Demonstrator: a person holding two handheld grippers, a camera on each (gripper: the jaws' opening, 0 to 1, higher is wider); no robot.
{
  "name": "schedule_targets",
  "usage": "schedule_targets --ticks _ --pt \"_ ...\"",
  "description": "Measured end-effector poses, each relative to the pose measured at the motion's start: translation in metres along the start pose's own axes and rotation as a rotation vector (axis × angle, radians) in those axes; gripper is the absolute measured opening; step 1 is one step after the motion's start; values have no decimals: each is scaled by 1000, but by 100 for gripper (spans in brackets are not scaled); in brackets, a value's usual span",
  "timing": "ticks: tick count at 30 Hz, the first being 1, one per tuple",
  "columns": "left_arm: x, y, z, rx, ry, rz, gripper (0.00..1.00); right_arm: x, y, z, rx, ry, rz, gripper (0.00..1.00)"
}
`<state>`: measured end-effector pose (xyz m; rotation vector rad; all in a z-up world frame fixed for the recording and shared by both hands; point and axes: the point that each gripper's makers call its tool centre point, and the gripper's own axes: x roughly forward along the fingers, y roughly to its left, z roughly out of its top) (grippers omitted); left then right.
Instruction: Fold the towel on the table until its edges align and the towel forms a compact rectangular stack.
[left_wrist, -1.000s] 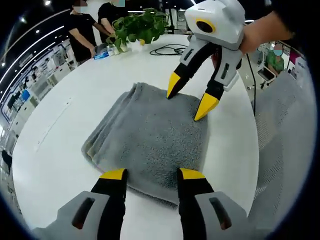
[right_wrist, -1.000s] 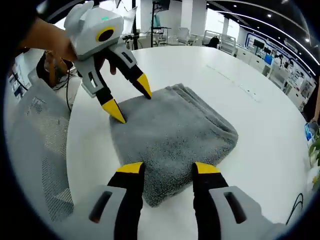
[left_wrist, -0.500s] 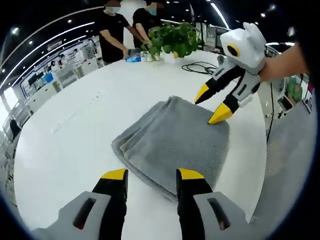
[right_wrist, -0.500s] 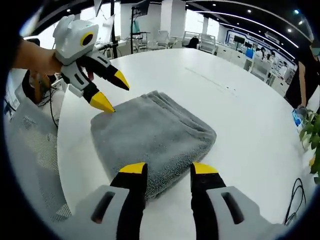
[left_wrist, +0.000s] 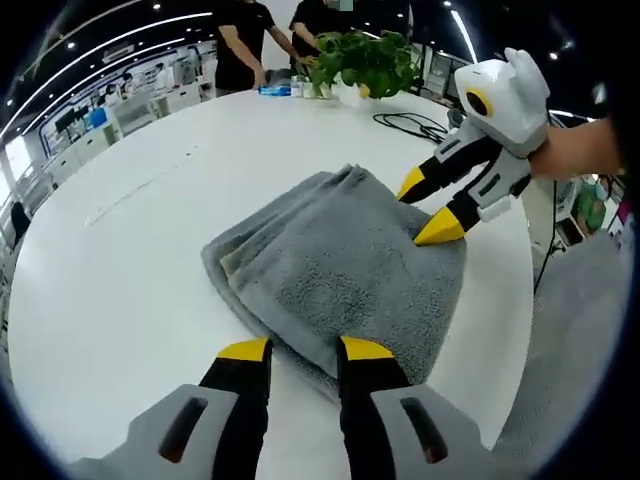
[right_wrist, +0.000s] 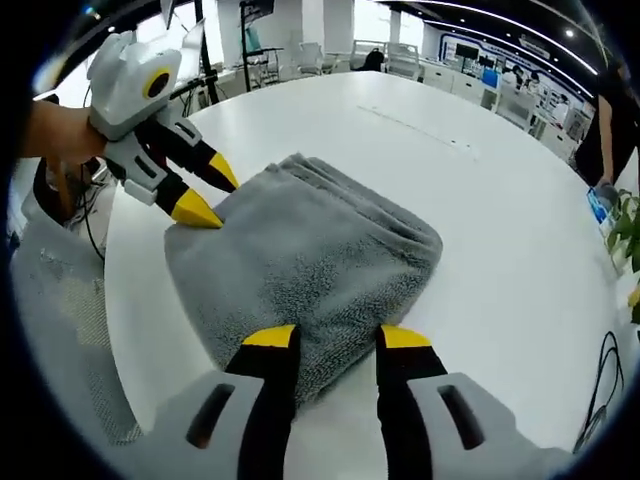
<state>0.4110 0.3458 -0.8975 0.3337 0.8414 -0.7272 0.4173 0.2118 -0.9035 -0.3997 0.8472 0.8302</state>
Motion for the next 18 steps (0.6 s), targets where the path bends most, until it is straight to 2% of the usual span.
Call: schedule_targets --ticks 4,7,18 --pt "7 9 4 20 12 10 25 4 -3 2 17 12 0 28" --pt "12 17 8 14 15 13 24 9 -10 7 -17 7 -6 27" --pt "23 39 23 17 7 22 24 23 -32 24 -14 7 -9 27"
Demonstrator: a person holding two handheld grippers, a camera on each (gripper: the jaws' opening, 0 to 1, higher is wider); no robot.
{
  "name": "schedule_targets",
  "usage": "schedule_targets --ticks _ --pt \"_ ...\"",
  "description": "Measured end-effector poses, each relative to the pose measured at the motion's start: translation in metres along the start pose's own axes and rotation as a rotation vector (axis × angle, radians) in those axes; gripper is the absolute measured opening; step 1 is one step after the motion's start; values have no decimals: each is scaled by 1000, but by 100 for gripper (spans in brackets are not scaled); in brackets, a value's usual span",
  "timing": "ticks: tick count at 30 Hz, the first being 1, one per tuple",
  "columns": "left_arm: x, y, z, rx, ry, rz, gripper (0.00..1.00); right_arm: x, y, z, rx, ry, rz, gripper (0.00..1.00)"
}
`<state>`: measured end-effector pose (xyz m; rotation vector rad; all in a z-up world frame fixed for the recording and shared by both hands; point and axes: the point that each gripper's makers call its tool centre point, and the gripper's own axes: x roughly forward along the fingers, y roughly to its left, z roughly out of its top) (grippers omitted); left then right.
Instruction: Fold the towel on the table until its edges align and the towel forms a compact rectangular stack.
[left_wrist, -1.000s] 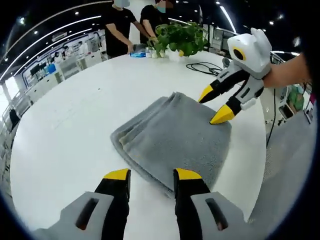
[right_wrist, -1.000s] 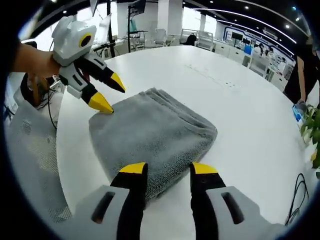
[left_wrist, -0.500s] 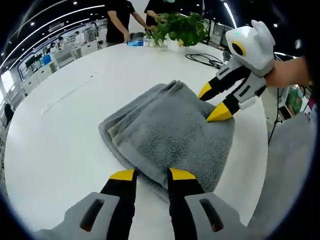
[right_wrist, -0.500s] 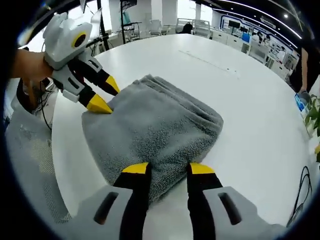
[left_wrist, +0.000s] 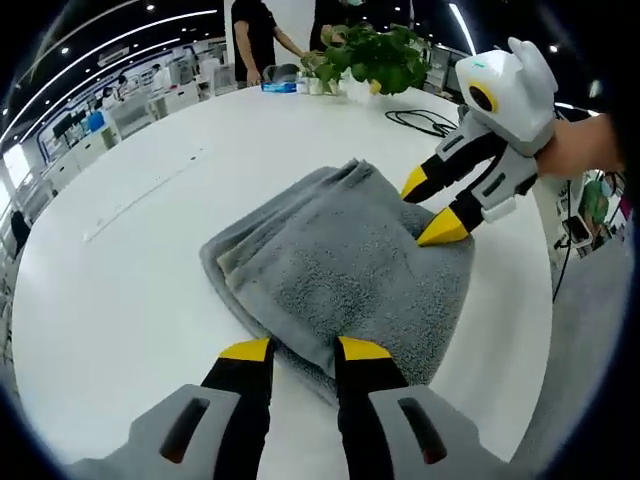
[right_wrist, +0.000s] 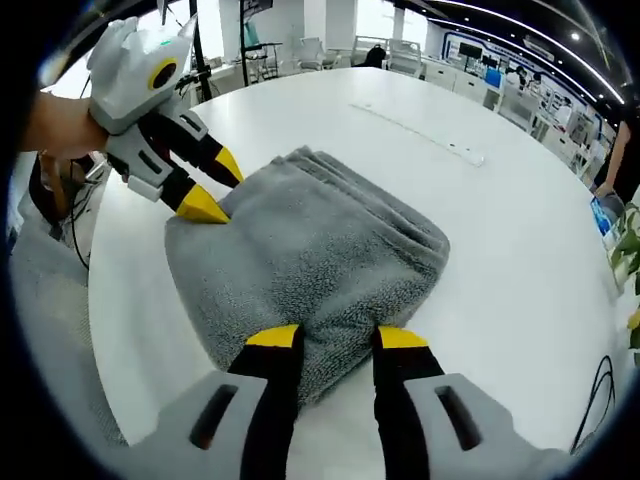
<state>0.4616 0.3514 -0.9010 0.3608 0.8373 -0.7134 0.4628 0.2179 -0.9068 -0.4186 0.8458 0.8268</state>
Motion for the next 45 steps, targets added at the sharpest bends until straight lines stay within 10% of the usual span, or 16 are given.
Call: schedule_targets --ticks 27,36,45 --pt "16 32 22 -71 -3 73 26 12 -33 20 53 -36 -59 30" --pt "-11 50 30 -284 -167 141 40 -16 -41 36 184 -194 -120 39" --pt "-35 45 44 -212 -230 150 49 -38 -34 42 236 -288 -98 56"
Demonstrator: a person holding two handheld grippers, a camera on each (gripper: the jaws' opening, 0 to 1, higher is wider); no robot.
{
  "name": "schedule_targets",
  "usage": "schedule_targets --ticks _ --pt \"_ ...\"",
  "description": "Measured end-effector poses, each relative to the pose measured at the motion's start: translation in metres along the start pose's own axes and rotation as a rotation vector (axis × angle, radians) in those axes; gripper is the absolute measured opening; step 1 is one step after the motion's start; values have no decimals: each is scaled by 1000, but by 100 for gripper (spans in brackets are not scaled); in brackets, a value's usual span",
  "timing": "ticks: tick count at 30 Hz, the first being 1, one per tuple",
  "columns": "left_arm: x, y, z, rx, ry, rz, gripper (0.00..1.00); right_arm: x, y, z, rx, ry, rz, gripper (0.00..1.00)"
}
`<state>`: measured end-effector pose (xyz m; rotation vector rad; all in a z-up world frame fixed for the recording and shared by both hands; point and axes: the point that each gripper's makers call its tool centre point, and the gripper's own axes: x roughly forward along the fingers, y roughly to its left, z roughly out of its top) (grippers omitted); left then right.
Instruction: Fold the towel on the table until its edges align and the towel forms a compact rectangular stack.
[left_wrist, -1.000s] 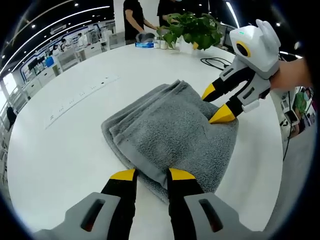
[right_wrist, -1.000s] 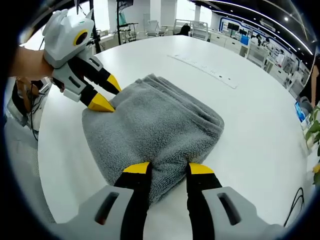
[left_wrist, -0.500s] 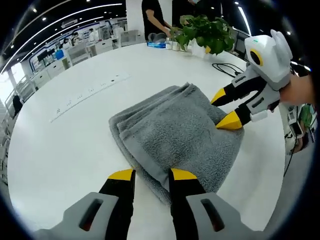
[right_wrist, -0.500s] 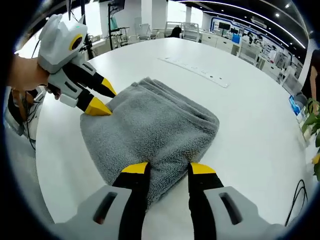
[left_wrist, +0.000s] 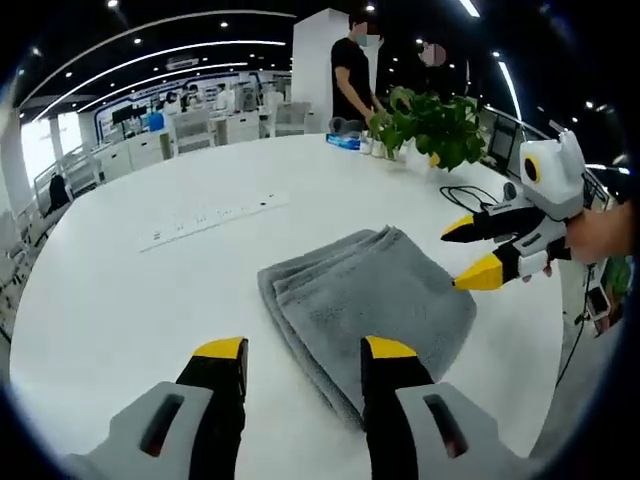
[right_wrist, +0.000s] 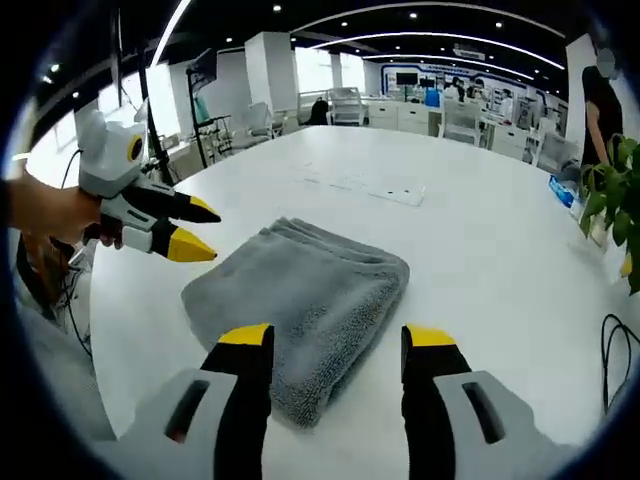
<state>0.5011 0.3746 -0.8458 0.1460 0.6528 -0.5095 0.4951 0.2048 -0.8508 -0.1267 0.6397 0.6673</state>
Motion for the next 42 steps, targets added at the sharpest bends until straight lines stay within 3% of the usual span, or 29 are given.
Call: schedule_targets --ticks 8,15,24,28,34,42 --pt "-20 4 2 -30 -9 45 62 -15 5 2 -44 -12 -9 68" --pt "-42 8 6 21 -53 101 79 -30 15 7 -74 -43 -10 77" --pt "-67 -3 4 33 -108 98 96 -41 28 5 -87 -72 5 88" --pt "-76 -11 -4 79 -103 92 98 -46 31 2 -90 -77 8 91" --pt "-92 -18 -13 77 -110 92 99 -58 38 -5 -94 -88 5 99" --pt "-114 -20 -25 65 -120 114 99 -77 44 -5 -92 -126 -1 99"
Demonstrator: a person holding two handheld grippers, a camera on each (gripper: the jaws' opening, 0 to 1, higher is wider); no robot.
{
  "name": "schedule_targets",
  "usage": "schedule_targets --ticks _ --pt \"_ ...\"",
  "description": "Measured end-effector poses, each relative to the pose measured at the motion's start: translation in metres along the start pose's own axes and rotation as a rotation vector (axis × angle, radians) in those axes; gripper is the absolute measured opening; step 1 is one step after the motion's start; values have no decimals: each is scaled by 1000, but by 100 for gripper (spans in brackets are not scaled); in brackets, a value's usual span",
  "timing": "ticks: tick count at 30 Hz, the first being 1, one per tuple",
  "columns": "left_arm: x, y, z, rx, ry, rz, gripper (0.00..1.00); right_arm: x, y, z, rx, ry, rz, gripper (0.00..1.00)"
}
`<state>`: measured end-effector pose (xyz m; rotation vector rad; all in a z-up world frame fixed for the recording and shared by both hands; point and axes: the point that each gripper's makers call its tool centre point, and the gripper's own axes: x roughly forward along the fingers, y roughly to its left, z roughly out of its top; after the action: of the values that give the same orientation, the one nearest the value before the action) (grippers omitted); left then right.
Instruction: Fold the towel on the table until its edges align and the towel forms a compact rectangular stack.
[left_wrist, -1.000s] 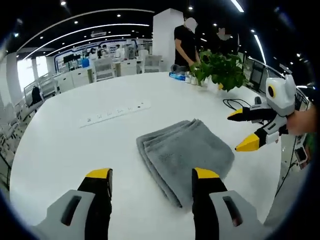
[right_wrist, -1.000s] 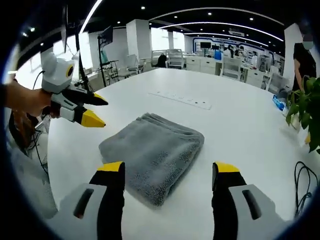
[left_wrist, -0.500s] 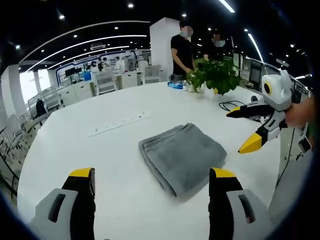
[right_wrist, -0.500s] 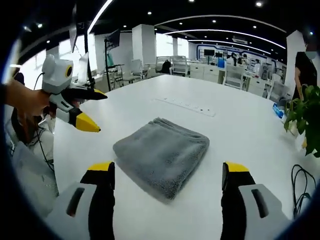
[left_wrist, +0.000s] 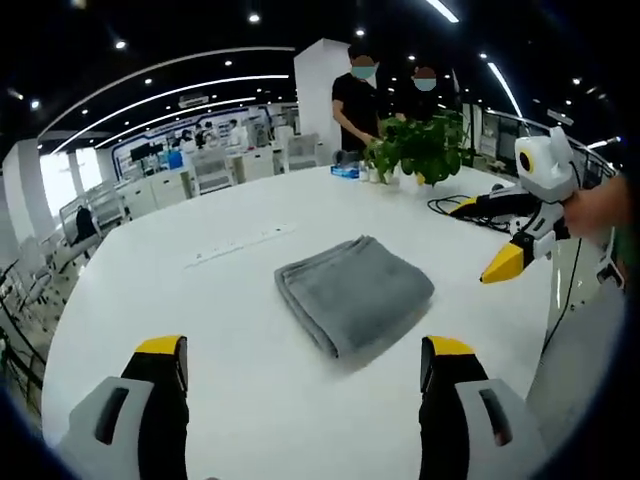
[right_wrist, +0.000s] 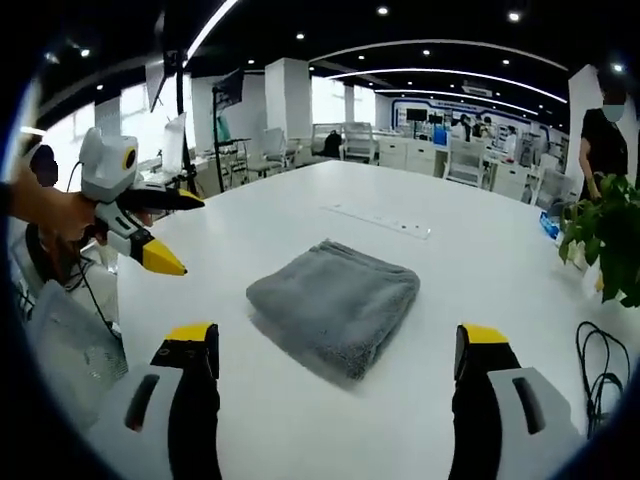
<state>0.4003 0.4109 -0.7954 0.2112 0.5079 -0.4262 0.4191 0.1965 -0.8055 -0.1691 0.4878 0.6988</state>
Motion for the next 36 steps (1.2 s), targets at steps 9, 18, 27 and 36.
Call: schedule_targets --ticks 9,18,27,36 --pt "-22 -18 -2 8 -35 -17 99 -20 19 1 -6 -39 4 99" --pt "-39 -30 -10 4 -55 -28 99 -32 34 -8 -32 -55 6 99" --pt "-52 -41 -22 15 -50 -29 99 -43 40 -22 -15 -59 4 99" --pt "-61 -42 -27 23 -49 -17 99 -53 39 -30 10 -67 -10 99"
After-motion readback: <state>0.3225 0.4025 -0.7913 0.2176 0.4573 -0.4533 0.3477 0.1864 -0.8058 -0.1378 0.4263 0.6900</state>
